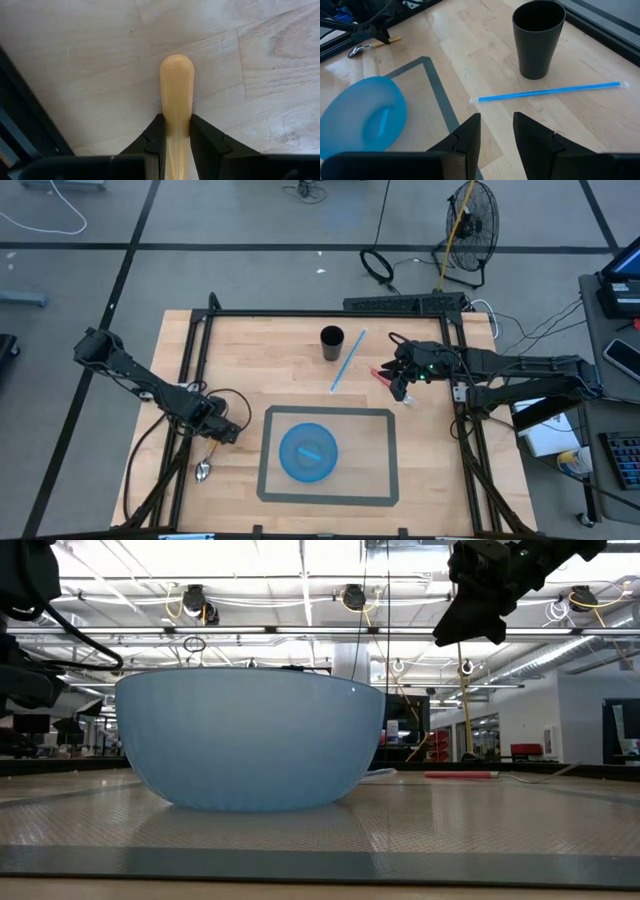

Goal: Pick & Place Utensil
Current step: Put the yellow spoon into the blue bowl

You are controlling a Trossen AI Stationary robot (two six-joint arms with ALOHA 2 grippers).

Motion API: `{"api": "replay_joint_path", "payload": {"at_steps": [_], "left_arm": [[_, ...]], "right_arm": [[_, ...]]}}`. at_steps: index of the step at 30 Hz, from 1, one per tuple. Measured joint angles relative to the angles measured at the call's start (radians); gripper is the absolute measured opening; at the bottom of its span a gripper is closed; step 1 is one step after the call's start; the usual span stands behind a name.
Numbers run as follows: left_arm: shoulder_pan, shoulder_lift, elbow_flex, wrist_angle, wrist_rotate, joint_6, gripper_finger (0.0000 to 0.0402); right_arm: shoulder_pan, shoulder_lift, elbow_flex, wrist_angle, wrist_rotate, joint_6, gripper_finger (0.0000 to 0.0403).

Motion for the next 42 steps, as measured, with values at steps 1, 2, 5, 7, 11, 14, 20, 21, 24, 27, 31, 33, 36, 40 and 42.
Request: {"api": "replay_joint_path", "payload": {"at_steps": [1, 2, 5, 7, 11, 14, 20, 21, 24, 27, 31, 33, 36, 40, 42], "left_arm": [[0.0, 0.0, 0.0, 0.0, -0.003, 0.001, 0.0067], [0.0, 0.0, 0.002, -0.002, -0.006, 0.004, 0.0069], [-0.001, 0.004, 0.016, -0.011, -0.024, 0.02, 0.0075], [-0.001, 0.004, 0.028, -0.013, -0.048, 0.028, 0.0072], [-0.001, 0.004, 0.031, -0.002, -0.096, 0.032, 0.0055], [0.0, 0.003, 0.031, 0.01, -0.124, 0.032, 0.0054], [0.0, 0.003, 0.032, 0.033, -0.153, 0.032, 0.0062], [0.0, 0.003, 0.032, 0.035, -0.154, 0.032, 0.0062], [0.0, 0.003, 0.033, 0.041, -0.163, 0.032, 0.0058], [0.001, 0.004, 0.042, 0.056, -0.201, 0.035, 0.0054], [0.002, 0.003, 0.066, 0.062, -0.273, 0.04, 0.0057], [0.002, 0.004, 0.074, 0.057, -0.293, 0.045, 0.0057], [0.002, 0.003, 0.085, 0.058, -0.327, 0.055, 0.0053], [0.001, 0.003, 0.103, 0.055, -0.37, 0.064, 0.0053], [0.001, 0.003, 0.114, 0.054, -0.394, 0.076, 0.0056]], "right_arm": [[0.0, 0.0, 0.0, 0.0, 0.0, 0.0, 0.0112], [0.0, 0.0, 0.0, 0.0, 0.0, 0.0, 0.0112], [0.0, 0.0, 0.0, 0.0, 0.0, 0.0, 0.0112], [0.0, 0.0, 0.0, 0.0, 0.0, 0.0, 0.0112], [0.0, 0.0, 0.0, 0.005, 0.0, 0.0, 0.0112], [0.0, 0.0, 0.0, 0.021, 0.0, 0.0, 0.0112], [0.0, 0.0, 0.0, 0.037, 0.0, 0.0, 0.0112], [0.0, 0.0, 0.0, 0.037, 0.0, 0.0, 0.0112], [0.0, 0.0, 0.0, 0.037, 0.0, 0.0, 0.0112], [0.0, 0.0, 0.0, 0.037, 0.0, 0.001, 0.0112], [0.0, 0.0, 0.0, 0.037, 0.0, 0.003, 0.0112], [0.0, 0.0, 0.0, 0.037, 0.0, 0.003, 0.0112], [0.0, 0.0, 0.0, 0.037, 0.0, 0.003, 0.0112], [0.0, 0.0, 0.0, 0.037, 0.0, 0.003, 0.0112], [0.0, 0.0, 0.0, 0.037, 0.0, 0.003, 0.0112]]}}
